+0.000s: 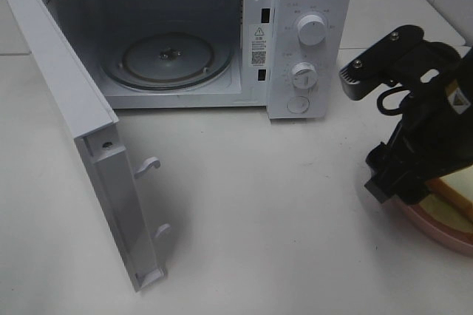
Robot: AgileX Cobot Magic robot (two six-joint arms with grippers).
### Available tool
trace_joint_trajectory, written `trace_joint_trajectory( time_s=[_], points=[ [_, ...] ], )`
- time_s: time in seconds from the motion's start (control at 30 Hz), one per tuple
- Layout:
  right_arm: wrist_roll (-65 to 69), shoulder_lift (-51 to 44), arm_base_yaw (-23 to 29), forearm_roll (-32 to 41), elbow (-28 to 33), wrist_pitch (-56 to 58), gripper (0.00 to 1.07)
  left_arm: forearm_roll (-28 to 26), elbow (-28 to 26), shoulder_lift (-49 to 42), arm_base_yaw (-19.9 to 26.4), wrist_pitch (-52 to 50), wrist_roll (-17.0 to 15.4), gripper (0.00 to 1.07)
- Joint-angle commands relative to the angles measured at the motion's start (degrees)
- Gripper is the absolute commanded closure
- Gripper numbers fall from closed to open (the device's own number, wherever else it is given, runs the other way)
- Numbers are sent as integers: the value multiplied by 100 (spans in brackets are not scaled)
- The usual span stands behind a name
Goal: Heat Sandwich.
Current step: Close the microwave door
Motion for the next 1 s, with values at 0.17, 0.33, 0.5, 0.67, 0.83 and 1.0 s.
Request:
trace_joint_trajectory(
  time_s=[0.17, 0.33, 0.5, 0.67, 0.83, 1.0],
  points=[
    [-647, -842, 11, 756, -6, 470, 31, -6, 17, -86, 11, -63, -34, 9],
    [-940, -1421, 11, 1175, -6, 768, 31, -6, 17, -86, 11, -63, -34, 9],
    [-951, -2045, 11, 1197, -6, 1037, 31, -6, 17, -86, 11, -63, -34, 9],
    [-1037, -2762, 11, 1278, -6, 1478, 31, -6, 17, -86, 11, -63, -34, 9],
    [-1031, -3283, 11, 1278, -6, 1753, 31, -6, 17, -86, 11, -63, -34, 9],
    [-1031, -3770, 11, 1272, -6, 2028, 31, -6, 17, -86, 11, -63, -34, 9]
  ],
)
